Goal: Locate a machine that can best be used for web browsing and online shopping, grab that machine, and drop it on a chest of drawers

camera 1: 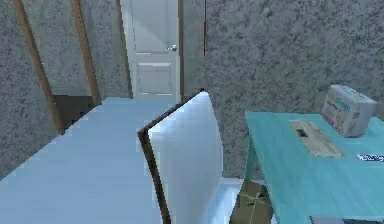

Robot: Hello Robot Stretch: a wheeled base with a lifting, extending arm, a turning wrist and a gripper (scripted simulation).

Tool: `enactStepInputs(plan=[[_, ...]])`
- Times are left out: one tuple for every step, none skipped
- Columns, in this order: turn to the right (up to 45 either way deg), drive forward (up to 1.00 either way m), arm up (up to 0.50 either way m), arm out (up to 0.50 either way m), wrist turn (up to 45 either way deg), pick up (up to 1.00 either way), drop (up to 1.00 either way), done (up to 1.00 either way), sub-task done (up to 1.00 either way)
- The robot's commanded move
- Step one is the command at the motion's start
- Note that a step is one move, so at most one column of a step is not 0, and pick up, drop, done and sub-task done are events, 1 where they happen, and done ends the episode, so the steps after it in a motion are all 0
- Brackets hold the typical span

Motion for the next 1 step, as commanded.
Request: enactStepInputs(plan=[[-45.0,0.0,0.0,0.0,0.0,0.0,0.0,0.0,0.0]])
